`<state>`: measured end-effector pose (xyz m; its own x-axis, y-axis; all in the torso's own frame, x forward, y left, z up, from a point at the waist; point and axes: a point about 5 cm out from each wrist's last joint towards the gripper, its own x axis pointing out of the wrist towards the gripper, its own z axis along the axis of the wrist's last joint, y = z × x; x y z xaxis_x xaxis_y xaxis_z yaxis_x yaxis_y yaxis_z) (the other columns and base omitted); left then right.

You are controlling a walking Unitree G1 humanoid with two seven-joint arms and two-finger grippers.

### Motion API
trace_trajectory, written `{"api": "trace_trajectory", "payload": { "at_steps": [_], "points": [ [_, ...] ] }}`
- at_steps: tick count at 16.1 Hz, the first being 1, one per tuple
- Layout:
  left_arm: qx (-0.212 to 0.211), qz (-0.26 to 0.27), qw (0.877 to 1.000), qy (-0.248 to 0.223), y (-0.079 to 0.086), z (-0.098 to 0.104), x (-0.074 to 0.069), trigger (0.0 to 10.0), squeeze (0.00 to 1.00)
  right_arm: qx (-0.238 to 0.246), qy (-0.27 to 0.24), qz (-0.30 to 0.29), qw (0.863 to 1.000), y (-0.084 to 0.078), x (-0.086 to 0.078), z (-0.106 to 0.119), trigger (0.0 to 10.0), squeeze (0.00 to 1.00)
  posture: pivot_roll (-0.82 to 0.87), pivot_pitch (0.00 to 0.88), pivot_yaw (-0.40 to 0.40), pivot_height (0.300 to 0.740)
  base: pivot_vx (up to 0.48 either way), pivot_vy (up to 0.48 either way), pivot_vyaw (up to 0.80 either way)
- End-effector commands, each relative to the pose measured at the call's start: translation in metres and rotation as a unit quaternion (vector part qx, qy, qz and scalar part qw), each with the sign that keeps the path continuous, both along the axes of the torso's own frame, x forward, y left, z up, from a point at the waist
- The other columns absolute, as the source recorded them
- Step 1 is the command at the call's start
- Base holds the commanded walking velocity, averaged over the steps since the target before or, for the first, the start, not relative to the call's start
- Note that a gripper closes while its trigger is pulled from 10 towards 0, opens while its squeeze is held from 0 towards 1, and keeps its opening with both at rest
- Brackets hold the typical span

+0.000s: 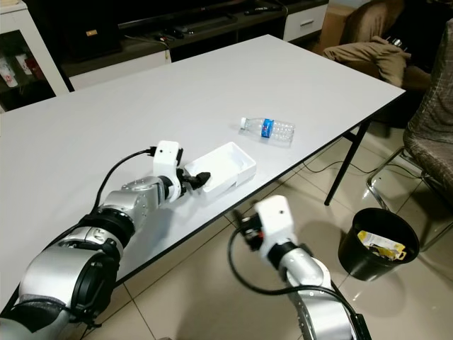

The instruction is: Picking trash to rubbish bin

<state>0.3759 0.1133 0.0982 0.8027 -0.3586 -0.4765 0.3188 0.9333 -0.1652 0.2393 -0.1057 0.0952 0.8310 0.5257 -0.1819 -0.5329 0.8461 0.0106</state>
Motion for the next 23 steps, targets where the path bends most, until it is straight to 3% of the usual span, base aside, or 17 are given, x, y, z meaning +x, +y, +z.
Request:
{"api": "trace_trajectory", "payload": {
  "at_steps": [1, 3, 7, 8, 9, 10, 17, 23],
  "points": [
    [0.006, 0.001, 1.000, -0.001, 0.000, 0.004, 0.002, 10.0, 0.00, 0.010, -0.005, 0.027, 1.000, 0.005, -0.003, 0.005, 10.0, 0.00, -0.19, 0.000, 0.052, 0.740, 0.000, 0.000, 0.00],
    [0.013, -0.011, 1.000, -0.009, -0.003, 0.009, 0.005, 10.0, 0.00, 0.010, 0.001, 0.043, 0.999, 0.008, -0.005, 0.004, 10.0, 0.00, -0.20, 0.000, 0.052, 0.740, 0.000, 0.000, 0.00],
    [0.071, -0.041, 0.997, 0.013, -0.001, -0.004, -0.002, 10.0, 0.00, 0.014, 0.009, 0.060, 0.998, 0.010, -0.006, 0.004, 10.0, 0.00, -0.20, 0.000, 0.055, 0.740, 0.000, 0.000, 0.00],
    [0.083, -0.051, 0.995, 0.017, 0.002, -0.007, -0.003, 8.9, 0.00, 0.013, 0.015, 0.071, 0.997, 0.011, -0.008, 0.003, 10.0, 0.00, -0.20, 0.000, 0.055, 0.740, 0.000, 0.000, 0.00],
    [0.091, -0.052, 0.994, 0.016, 0.005, -0.007, -0.003, 2.6, 0.00, 0.013, 0.016, 0.072, 0.997, 0.011, -0.008, 0.003, 10.0, 0.00, -0.20, 0.000, 0.055, 0.740, 0.000, 0.000, 0.00],
    [0.101, -0.050, 0.993, 0.014, 0.009, -0.008, -0.003, 0.0, 0.00, 0.012, 0.016, 0.073, 0.997, 0.011, -0.009, 0.003, 10.0, 0.00, -0.20, 0.000, 0.055, 0.740, 0.000, 0.000, 0.00],
    [0.101, -0.029, 0.994, -0.001, 0.022, 0.000, 0.001, 0.0, 0.00, 0.003, 0.012, 0.070, 0.997, 0.011, -0.007, 0.001, 10.0, 0.00, -0.18, 0.000, 0.050, 0.740, 0.000, 0.000, 0.00],
    [0.056, -0.024, 0.998, 0.003, 0.020, 0.004, 0.003, 0.0, 0.00, -0.005, 0.007, 0.067, 0.998, 0.011, -0.003, 0.000, 10.0, 0.00, -0.18, 0.000, 0.050, 0.740, 0.000, 0.000, 0.00]
  ]
}}
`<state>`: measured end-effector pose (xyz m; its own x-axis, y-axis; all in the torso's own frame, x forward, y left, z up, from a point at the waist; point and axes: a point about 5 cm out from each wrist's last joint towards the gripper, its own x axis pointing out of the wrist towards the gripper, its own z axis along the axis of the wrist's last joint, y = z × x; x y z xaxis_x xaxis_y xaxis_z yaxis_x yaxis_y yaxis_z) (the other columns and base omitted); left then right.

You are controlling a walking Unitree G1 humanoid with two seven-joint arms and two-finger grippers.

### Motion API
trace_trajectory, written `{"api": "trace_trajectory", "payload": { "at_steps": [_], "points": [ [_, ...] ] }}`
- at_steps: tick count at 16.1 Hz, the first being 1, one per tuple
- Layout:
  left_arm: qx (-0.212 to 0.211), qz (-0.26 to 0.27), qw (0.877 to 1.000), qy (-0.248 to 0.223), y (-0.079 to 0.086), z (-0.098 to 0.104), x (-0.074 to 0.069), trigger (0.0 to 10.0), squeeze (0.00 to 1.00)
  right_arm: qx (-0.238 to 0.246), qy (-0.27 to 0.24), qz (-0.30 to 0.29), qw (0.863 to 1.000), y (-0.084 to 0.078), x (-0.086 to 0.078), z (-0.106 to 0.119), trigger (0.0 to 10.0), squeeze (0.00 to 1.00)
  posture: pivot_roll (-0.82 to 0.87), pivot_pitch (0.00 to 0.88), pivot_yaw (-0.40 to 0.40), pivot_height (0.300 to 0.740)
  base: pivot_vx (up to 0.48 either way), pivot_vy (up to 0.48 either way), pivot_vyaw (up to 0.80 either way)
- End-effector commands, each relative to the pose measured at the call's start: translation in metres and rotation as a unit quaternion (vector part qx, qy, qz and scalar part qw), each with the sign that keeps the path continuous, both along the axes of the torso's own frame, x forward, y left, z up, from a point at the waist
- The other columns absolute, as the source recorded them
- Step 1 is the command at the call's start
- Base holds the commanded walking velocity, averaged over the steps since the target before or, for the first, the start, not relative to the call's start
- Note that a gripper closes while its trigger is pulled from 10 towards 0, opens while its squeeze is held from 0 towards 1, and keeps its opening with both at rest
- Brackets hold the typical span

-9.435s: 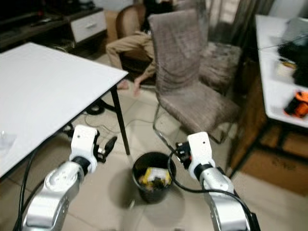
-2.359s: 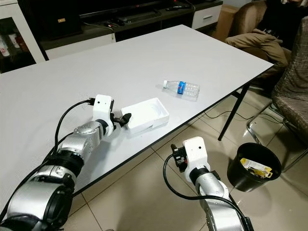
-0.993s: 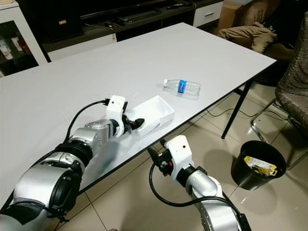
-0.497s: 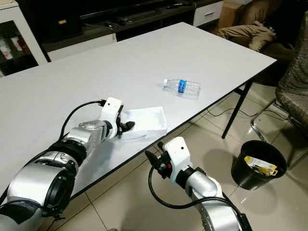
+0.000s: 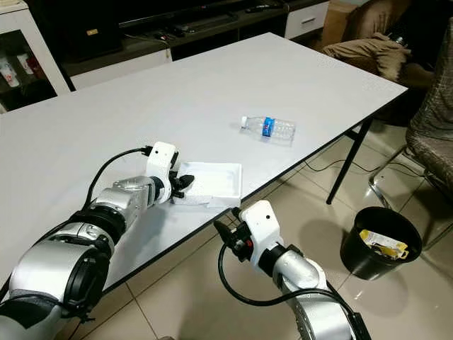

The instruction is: Picking trash to rubbish bin

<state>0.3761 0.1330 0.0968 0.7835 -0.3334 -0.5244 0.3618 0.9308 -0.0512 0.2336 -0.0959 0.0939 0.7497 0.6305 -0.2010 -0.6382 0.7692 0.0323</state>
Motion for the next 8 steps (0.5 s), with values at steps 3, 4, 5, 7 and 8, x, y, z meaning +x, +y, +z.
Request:
{"api": "trace_trajectory", "payload": {
  "at_steps": [3, 4, 5, 7, 8],
  "points": [
    [-0.015, -0.002, 1.000, 0.005, -0.0021, 0.0029, 0.0013, 0.0, 0.00, -0.009, -0.010, -0.001, 1.000, 0.0003, 0.0041, 0.0007, 10.0, 0.00, -0.19, 0.000, 0.055, 0.740, 0.000, 0.000, 0.00],
    [-0.016, -0.003, 1.000, 0.007, -0.0025, 0.0020, 0.0007, 0.0, 0.00, -0.011, -0.009, -0.002, 1.000, 0.0003, 0.0038, 0.0002, 10.0, 0.00, -0.19, 0.000, 0.055, 0.740, 0.000, 0.000, 0.00],
    [-0.017, -0.002, 1.000, 0.008, -0.0027, 0.0017, 0.0006, 0.0, 0.00, -0.012, -0.009, -0.002, 1.000, -0.0001, 0.0037, -0.0002, 10.0, 0.00, -0.19, 0.000, 0.054, 0.740, 0.000, 0.000, 0.00],
    [-0.023, 0.000, 1.000, 0.009, -0.0037, 0.0012, 0.0002, 0.0, 0.00, -0.014, -0.009, -0.003, 1.000, -0.0011, 0.0039, -0.0009, 10.0, 0.00, -0.19, 0.000, 0.054, 0.740, 0.000, 0.000, 0.00],
    [-0.023, 0.001, 1.000, 0.009, -0.0038, 0.0008, 0.0001, 0.0, 0.00, -0.014, -0.009, -0.003, 1.000, -0.0012, 0.0043, -0.0011, 10.0, 0.00, -0.19, 0.000, 0.053, 0.740, 0.000, 0.000, 0.00]
  ]
}}
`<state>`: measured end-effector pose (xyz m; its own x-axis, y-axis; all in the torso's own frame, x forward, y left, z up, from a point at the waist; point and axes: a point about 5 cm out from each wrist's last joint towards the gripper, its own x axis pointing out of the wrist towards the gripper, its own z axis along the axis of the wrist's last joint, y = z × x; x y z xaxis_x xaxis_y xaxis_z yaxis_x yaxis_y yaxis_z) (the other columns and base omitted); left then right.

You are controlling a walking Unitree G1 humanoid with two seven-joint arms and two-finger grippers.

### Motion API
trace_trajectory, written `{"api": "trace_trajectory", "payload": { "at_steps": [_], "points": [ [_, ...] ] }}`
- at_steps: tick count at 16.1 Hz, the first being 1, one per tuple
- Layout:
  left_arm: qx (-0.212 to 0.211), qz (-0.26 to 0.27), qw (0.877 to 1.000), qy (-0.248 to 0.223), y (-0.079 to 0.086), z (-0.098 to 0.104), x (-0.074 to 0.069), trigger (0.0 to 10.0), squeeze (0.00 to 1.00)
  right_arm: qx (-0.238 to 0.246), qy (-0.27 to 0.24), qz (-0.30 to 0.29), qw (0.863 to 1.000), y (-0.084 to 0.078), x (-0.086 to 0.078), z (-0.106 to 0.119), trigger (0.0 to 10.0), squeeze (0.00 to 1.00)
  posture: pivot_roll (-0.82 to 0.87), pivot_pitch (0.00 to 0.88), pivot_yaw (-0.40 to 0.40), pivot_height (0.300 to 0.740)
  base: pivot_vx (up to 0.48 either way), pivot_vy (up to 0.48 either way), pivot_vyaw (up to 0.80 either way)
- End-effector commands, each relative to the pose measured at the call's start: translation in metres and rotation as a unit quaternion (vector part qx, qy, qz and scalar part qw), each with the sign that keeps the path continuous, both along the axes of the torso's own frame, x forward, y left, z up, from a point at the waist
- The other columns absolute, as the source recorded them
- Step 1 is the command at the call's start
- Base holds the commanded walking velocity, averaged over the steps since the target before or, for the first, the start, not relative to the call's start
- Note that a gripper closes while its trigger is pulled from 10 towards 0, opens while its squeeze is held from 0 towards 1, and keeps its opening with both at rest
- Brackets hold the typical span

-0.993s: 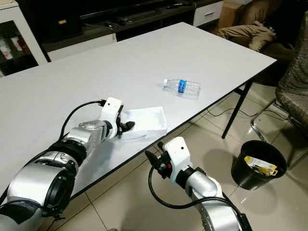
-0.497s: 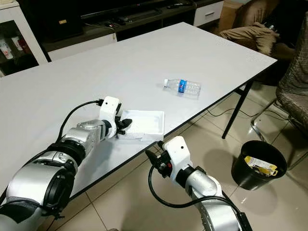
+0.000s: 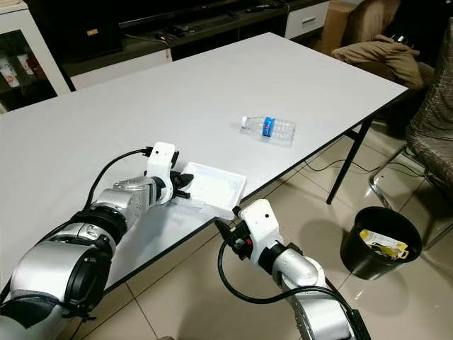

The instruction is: Picking trash to rubbish bin

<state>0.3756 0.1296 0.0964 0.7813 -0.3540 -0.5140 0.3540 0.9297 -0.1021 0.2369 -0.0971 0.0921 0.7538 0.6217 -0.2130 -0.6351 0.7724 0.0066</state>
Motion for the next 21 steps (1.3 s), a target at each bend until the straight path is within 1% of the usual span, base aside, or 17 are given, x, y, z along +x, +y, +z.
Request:
{"api": "trace_trajectory", "payload": {
  "at_steps": [1, 3, 4, 5, 6, 7, 8, 9, 10, 11, 12, 13, 14, 15, 17, 19, 21],
  "points": [
    [0.001, -0.002, 1.000, 0.005, 0.000, 0.001, 0.001, 0.0, 0.00, -0.001, -0.005, -0.001, 1.000, 0.000, 0.001, 0.001, 10.0, 0.00, -0.19, 0.000, 0.053, 0.740, 0.000, 0.000, 0.00],
    [-0.020, 0.014, 1.000, -0.009, 0.000, 0.004, 0.003, 0.0, 0.00, -0.001, -0.007, -0.005, 1.000, 0.000, 0.003, 0.001, 10.0, 0.00, -0.19, 0.000, 0.053, 0.740, 0.000, 0.000, 0.00],
    [-0.061, 0.035, 0.996, -0.047, 0.000, 0.015, 0.008, 0.0, 0.00, -0.003, -0.013, -0.016, 1.000, -0.002, 0.005, 0.002, 10.0, 0.00, -0.18, 0.000, 0.050, 0.740, 0.000, 0.000, 0.00],
    [-0.109, 0.053, 0.989, -0.084, 0.002, 0.025, 0.011, 0.0, 0.00, -0.008, -0.019, -0.039, 0.999, -0.007, 0.008, 0.003, 10.0, 0.00, -0.18, 0.000, 0.045, 0.740, 0.000, 0.000, 0.00],
    [-0.172, 0.072, 0.975, -0.121, 0.010, 0.032, 0.010, 0.0, 0.00, -0.010, -0.023, -0.070, 0.997, -0.015, 0.013, 0.005, 10.0, 0.00, -0.18, 0.000, 0.043, 0.740, 0.000, 0.000, 0.00],
    [-0.186, 0.084, 0.969, -0.136, 0.015, 0.033, 0.008, 0.0, 0.00, -0.006, -0.025, -0.081, 0.996, -0.019, 0.014, 0.007, 10.0, 0.00, -0.18, 0.000, 0.039, 0.740, 0.000, 0.000, 0.00],
    [-0.186, 0.104, 0.965, -0.153, 0.025, 0.034, 0.003, 0.0, 0.00, 0.003, -0.032, -0.101, 0.994, -0.023, 0.016, 0.011, 10.0, 0.00, -0.18, 0.000, 0.036, 0.740, 0.000, 0.000, 0.00],
    [-0.181, 0.136, 0.957, -0.182, 0.039, 0.036, -0.005, 0.0, 0.00, 0.017, -0.034, -0.126, 0.991, -0.029, 0.019, 0.014, 10.0, 0.00, -0.17, 0.000, 0.028, 0.740, 0.000, 0.000, 0.00],
    [-0.171, 0.150, 0.951, -0.207, 0.046, 0.039, -0.011, 0.0, 0.00, 0.021, -0.036, -0.135, 0.990, -0.031, 0.020, 0.015, 10.0, 0.00, -0.17, 0.000, 0.028, 0.740, 0.000, 0.000, 0.00],
    [-0.132, 0.163, 0.944, -0.255, 0.054, 0.045, -0.023, 0.0, 0.00, 0.021, -0.045, -0.147, 0.988, -0.034, 0.022, 0.018, 10.0, 0.00, -0.16, 0.000, 0.018, 0.740, 0.000, 0.000, 0.00],
    [-0.098, 0.166, 0.943, -0.271, 0.056, 0.046, -0.033, 9.2, 0.00, 0.016, -0.051, -0.158, 0.986, -0.037, 0.024, 0.019, 10.0, 0.00, -0.15, 0.000, 0.010, 0.740, 0.000, 0.000, 0.00],
    [-0.060, 0.157, 0.943, -0.286, 0.054, 0.045, -0.048, 10.0, 0.00, 0.008, -0.057, -0.175, 0.983, -0.040, 0.027, 0.021, 10.0, 0.00, -0.14, 0.000, 0.003, 0.740, 0.000, 0.000, 0.00],
    [-0.050, 0.137, 0.941, -0.306, 0.048, 0.047, -0.059, 10.0, 0.00, 0.008, -0.058, -0.186, 0.981, -0.043, 0.029, 0.021, 10.0, 0.00, -0.14, 0.000, -0.003, 0.740, 0.000, 0.000, 0.00],
    [-0.046, 0.115, 0.942, -0.311, 0.038, 0.046, -0.069, 10.0, 0.00, 0.003, -0.059, -0.193, 0.979, -0.044, 0.030, 0.020, 10.0, 0.00, -0.13, 0.000, -0.008, 0.740, 0.000, 0.000, 0.00],
    [-0.008, 0.071, 0.937, -0.342, 0.018, 0.045, -0.088, 10.0, 0.00, 0.025, -0.051, -0.204, 0.977, -0.045, 0.031, 0.019, 10.0, 0.00, -0.12, 0.000, -0.014, 0.740, 0.000, 0.000, 0.00],
    [-0.015, 0.073, 0.935, -0.346, 0.011, 0.046, -0.093, 10.0, 0.00, 0.025, -0.047, -0.204, 0.977, -0.045, 0.031, 0.017, 10.0, 0.00, -0.12, 0.000, -0.005, 0.740, 0.000, 0.000, -0.25],
    [-0.018, 0.050, 0.938, -0.342, 0.003, 0.047, -0.096, 10.0, 0.00, 0.028, -0.045, -0.216, 0.975, -0.049, 0.029, 0.016, 10.0, 0.00, -0.13, 0.000, 0.007, 0.740, 0.129, 0.000, -0.62]
  ]
}}
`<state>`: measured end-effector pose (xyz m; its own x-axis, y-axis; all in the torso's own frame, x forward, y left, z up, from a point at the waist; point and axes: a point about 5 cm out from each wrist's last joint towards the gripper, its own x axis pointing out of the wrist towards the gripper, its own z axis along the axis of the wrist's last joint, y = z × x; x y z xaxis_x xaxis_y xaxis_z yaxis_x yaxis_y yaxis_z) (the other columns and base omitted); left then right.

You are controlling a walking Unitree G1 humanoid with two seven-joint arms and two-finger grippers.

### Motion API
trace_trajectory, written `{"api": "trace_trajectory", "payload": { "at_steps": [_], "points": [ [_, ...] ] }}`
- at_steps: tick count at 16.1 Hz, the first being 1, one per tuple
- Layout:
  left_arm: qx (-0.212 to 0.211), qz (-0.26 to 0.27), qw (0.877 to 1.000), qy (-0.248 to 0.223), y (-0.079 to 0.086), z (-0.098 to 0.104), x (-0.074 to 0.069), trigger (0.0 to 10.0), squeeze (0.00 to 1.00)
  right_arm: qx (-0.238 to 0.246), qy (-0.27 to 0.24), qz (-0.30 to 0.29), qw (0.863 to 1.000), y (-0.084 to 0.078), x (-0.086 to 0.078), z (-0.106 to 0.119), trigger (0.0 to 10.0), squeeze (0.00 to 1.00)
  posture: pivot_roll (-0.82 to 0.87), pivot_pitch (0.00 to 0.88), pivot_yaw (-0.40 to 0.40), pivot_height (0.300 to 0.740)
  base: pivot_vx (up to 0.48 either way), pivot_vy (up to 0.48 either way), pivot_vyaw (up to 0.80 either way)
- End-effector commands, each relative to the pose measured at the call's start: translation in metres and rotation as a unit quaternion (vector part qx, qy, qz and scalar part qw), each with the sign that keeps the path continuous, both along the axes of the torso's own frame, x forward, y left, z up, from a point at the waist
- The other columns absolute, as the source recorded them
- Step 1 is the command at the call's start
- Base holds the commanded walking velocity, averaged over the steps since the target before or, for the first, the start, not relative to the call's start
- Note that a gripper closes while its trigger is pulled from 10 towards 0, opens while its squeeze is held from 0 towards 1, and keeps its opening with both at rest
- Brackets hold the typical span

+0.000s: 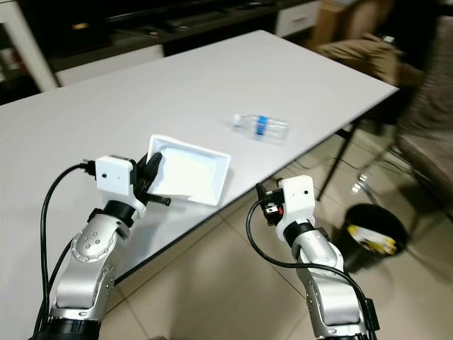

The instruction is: Picking trash to rubbish bin

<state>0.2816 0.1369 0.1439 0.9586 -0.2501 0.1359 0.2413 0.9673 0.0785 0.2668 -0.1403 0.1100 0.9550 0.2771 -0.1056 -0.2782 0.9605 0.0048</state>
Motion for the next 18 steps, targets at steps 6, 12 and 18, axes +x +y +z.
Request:
{"api": "trace_trajectory", "payload": {
  "at_steps": [6, 12, 18],
  "points": [
    [0.005, -0.018, 0.999, 0.030, -0.010, -0.004, -0.005, 10.0, 0.00, -0.004, 0.005, -0.024, 1.000, -0.009, -0.007, -0.008, 10.0, 0.00, -0.13, 0.000, 0.026, 0.740, 0.338, 0.000, -0.18],
    [0.002, 0.003, 0.999, 0.042, -0.009, -0.010, -0.010, 10.0, 0.00, -0.019, 0.011, 0.014, 1.000, -0.001, -0.005, -0.011, 10.0, 0.00, -0.12, 0.000, -0.026, 0.740, 0.398, 0.000, 0.00],
    [0.001, 0.011, 0.999, 0.043, -0.009, -0.011, -0.010, 10.0, 0.00, -0.031, 0.010, 0.026, 0.999, -0.001, -0.001, -0.011, 10.0, 0.00, -0.11, 0.000, -0.040, 0.740, 0.417, 0.000, 0.00]
  ]
}}
